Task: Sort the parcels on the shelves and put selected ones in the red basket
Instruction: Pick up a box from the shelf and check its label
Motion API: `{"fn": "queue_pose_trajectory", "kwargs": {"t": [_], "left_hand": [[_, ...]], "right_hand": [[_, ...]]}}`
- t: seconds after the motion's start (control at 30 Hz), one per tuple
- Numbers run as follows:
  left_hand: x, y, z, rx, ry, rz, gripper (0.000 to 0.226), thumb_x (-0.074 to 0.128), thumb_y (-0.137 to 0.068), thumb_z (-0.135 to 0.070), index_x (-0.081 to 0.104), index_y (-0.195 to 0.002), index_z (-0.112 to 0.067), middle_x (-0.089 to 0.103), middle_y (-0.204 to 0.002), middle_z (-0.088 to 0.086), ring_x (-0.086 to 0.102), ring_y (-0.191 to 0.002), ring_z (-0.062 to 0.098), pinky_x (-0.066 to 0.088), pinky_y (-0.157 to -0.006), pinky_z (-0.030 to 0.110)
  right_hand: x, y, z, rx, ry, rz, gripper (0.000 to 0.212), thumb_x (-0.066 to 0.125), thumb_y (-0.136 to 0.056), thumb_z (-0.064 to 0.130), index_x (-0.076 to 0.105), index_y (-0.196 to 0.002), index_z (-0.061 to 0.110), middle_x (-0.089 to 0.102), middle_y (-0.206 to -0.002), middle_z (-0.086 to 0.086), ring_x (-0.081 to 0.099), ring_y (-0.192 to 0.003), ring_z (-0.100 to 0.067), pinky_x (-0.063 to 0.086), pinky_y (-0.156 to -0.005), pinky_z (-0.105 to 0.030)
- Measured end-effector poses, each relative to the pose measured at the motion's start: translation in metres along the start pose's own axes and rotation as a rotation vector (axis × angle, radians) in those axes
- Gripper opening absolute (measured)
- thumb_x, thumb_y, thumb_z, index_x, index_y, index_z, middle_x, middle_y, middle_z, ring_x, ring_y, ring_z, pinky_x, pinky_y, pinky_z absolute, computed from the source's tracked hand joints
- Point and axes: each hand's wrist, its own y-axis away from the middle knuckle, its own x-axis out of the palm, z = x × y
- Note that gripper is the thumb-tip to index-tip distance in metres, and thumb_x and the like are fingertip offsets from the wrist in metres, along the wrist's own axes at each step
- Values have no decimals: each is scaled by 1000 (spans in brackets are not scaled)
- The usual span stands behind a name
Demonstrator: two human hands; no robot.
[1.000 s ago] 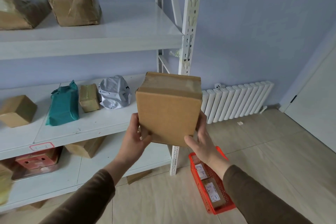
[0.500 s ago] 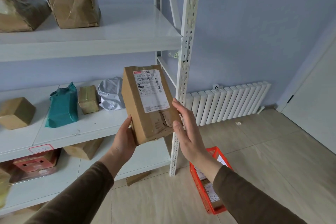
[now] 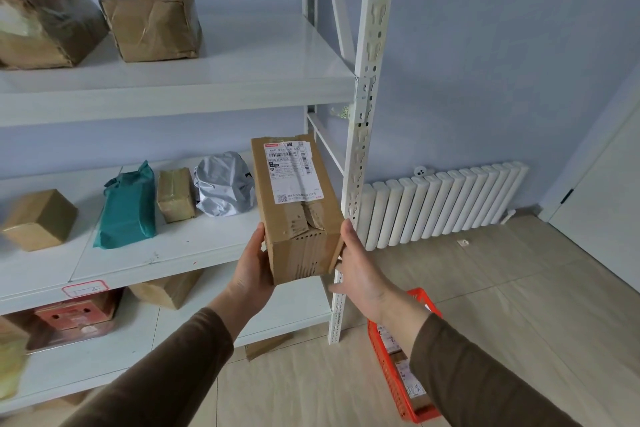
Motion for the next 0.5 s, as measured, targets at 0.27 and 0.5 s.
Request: {"fn": "queue_pose_trajectory", "kwargs": {"t": [0.27, 0.5], "left_hand": [[4, -26, 11, 11, -191, -58, 85, 46, -80, -89, 43, -146, -35, 60, -138, 6, 65, -119, 34, 63, -83, 54], [13, -64, -24, -60, -313, -43, 52, 13, -101, -71, 45, -135, -49, 43, -136, -21, 47, -123, 4, 40, -100, 31]], "right_hand": [[-6, -41, 6, 64, -211, -89, 90, 56, -73, 90, 53, -146, 37, 66, -139, 1, 55, -134, -26, 40, -112, -64], [-6, -111, 20, 35, -162, -205, 67, 48, -84, 84, 67, -129, 39, 75, -124, 0, 63, -123, -25, 45, -110, -60]]}}
